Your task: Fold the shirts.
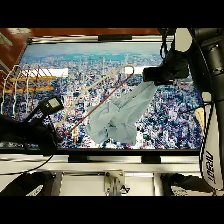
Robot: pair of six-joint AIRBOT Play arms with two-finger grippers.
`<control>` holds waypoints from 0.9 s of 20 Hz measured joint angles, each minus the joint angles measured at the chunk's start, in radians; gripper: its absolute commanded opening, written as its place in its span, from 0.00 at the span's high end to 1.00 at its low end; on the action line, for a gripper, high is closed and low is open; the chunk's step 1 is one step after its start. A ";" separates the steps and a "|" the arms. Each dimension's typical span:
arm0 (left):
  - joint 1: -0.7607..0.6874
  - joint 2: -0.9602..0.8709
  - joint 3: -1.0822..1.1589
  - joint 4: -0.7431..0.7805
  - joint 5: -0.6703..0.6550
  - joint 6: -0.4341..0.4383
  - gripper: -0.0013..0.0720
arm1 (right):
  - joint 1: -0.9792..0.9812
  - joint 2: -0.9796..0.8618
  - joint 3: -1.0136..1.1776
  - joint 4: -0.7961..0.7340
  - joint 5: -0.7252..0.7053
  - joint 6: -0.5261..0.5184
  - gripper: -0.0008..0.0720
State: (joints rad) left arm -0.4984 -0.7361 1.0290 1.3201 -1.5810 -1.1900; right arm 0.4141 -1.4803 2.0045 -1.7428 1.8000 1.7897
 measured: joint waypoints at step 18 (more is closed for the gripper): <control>-0.023 0.048 -0.296 0.000 0.247 0.200 0.91 | 0.137 -0.002 0.000 -0.090 -0.001 -0.124 0.89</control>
State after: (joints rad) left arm -0.5213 -0.6876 0.7330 1.3201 -1.3342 -0.9901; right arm 0.5510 -1.4822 2.0045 -1.8324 1.7992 1.6653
